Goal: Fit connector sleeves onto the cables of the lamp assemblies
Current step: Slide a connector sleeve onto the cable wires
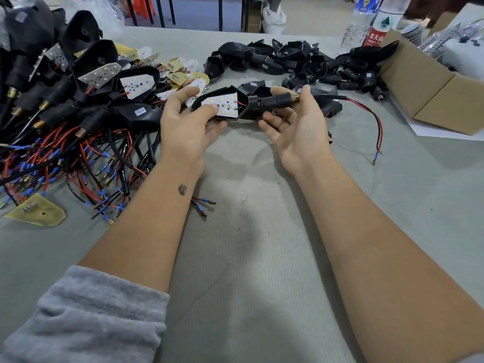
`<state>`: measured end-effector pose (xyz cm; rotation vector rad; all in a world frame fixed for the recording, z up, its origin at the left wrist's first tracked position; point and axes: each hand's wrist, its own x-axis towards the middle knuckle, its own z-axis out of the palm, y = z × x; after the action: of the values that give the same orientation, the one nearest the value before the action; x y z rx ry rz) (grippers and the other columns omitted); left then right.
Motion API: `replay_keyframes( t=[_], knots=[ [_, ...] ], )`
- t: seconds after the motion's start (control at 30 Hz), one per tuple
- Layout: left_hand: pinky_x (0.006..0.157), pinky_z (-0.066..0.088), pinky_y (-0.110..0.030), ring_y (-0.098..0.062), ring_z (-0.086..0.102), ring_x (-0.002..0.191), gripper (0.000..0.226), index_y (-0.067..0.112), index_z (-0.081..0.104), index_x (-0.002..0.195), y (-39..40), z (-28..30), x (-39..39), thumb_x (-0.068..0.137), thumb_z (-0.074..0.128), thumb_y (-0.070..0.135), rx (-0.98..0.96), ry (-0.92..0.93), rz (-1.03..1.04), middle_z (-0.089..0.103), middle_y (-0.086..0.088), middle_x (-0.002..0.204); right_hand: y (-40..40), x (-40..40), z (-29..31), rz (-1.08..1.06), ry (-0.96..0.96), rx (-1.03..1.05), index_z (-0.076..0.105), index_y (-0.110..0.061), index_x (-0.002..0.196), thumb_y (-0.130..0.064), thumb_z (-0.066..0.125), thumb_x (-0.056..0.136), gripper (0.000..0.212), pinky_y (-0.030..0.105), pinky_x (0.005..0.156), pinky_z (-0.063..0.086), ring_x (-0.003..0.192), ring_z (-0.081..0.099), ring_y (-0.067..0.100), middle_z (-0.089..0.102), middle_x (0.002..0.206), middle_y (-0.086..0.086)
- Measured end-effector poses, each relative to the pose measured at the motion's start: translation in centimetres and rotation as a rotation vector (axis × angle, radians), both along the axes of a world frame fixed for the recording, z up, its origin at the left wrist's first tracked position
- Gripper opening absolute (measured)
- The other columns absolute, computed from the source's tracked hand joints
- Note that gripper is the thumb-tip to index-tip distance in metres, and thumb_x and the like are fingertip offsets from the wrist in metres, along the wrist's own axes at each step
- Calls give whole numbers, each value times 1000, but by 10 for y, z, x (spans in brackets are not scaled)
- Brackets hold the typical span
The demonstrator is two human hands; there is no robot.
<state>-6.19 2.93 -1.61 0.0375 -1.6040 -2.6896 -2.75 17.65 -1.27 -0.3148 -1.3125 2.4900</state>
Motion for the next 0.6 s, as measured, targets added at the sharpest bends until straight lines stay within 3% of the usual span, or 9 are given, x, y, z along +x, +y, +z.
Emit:
replay_keyframes(
  t=[0.13,0.37,0.6],
  knots=[
    [71,58,-28,-16,68,80,30,12,62,111,-2,0,-3,87,60,-7,14,-14,17,67,-2,97,3,-2,-2,-111,-18,48,64,-9,96,-22,48,102,22,21,51,44,56,46,10,50,71,4],
    [70,57,-23,-8,69,72,24,16,65,102,-9,0,-5,90,60,-4,45,-9,67,67,-1,94,10,-3,-4,-233,-11,9,64,-7,85,-15,54,100,19,19,60,51,59,51,9,50,71,3],
    [70,56,-24,-10,67,69,14,15,65,93,-8,0,-6,90,63,1,71,-47,59,70,-2,91,9,-4,-4,-180,97,-95,55,-6,88,-18,39,106,27,30,70,61,67,69,21,66,72,14]
  ],
)
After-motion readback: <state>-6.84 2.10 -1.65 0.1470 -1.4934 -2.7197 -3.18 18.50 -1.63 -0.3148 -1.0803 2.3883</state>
